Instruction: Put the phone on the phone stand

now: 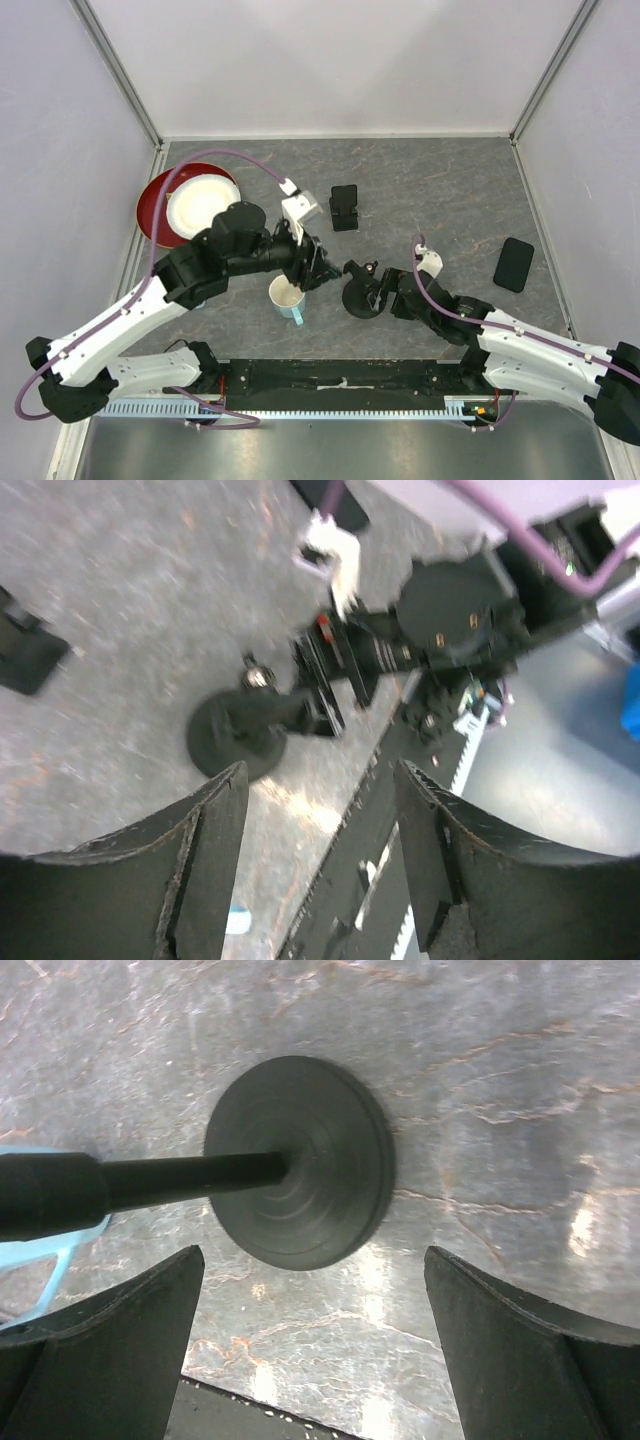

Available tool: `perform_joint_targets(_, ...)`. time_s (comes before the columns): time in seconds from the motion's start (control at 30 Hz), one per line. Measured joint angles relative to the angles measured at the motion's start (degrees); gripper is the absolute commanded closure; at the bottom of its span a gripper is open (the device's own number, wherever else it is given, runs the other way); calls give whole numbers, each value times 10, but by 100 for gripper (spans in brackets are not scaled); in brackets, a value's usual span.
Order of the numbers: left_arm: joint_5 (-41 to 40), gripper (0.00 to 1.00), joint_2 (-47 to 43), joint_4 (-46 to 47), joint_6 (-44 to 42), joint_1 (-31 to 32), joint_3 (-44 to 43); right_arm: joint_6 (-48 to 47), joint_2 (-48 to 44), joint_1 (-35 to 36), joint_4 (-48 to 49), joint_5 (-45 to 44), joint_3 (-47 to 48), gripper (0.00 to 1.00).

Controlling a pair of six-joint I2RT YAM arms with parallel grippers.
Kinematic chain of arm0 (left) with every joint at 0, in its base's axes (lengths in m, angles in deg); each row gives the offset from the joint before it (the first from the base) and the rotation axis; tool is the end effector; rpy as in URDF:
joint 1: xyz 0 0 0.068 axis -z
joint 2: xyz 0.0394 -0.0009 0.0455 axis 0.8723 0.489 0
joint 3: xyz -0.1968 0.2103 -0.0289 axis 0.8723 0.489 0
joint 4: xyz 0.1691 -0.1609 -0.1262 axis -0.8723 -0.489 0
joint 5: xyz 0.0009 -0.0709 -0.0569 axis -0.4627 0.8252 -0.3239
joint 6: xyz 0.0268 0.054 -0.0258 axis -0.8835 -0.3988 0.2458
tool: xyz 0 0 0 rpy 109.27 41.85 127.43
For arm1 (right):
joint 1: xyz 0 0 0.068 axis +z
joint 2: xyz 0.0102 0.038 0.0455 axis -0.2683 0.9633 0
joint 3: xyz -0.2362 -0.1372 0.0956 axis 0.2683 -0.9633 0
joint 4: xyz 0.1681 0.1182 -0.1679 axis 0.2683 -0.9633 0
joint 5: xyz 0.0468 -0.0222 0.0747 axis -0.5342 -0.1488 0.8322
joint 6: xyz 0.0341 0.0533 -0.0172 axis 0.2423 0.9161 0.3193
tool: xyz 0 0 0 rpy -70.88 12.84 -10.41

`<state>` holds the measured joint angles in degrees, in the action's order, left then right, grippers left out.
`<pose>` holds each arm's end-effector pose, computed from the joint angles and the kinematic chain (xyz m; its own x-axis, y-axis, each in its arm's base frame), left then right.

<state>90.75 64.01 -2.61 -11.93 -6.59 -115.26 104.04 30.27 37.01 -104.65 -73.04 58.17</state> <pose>0.1197 -0.1896 0.3999 -0.4125 0.2277 -0.8821 0.8601 0.4164 -0.2947 0.1219 0.1327 0.1875 -0.7426 0.3284 -0.5838 0.0022 0.8728 0.4881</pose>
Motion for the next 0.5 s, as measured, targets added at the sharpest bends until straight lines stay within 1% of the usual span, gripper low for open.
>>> perform_joint_targets(0.03,-16,26,2,-1,0,0,-19,7,-2,0,-20,-6,6,2)
perform_joint_targets(0.13,-69,21,16,4,-1,0,-65,38,-5,0,-79,-49,28,2)
perform_joint_targets(0.2,-111,21,31,10,-2,0,-87,62,-2,-5,-129,-92,51,3)
perform_joint_targets(0.27,-140,21,43,20,-8,0,-90,76,9,-18,-168,-125,76,4)
perform_joint_targets(0.33,-170,21,57,27,-17,0,-84,78,32,-57,-196,-146,104,4)
perform_joint_targets(0.4,-199,20,64,35,-28,0,-65,68,61,-113,-212,-157,128,4)
perform_joint_targets(0.5,-247,20,67,43,-43,0,-15,32,99,-194,-224,-162,163,3)
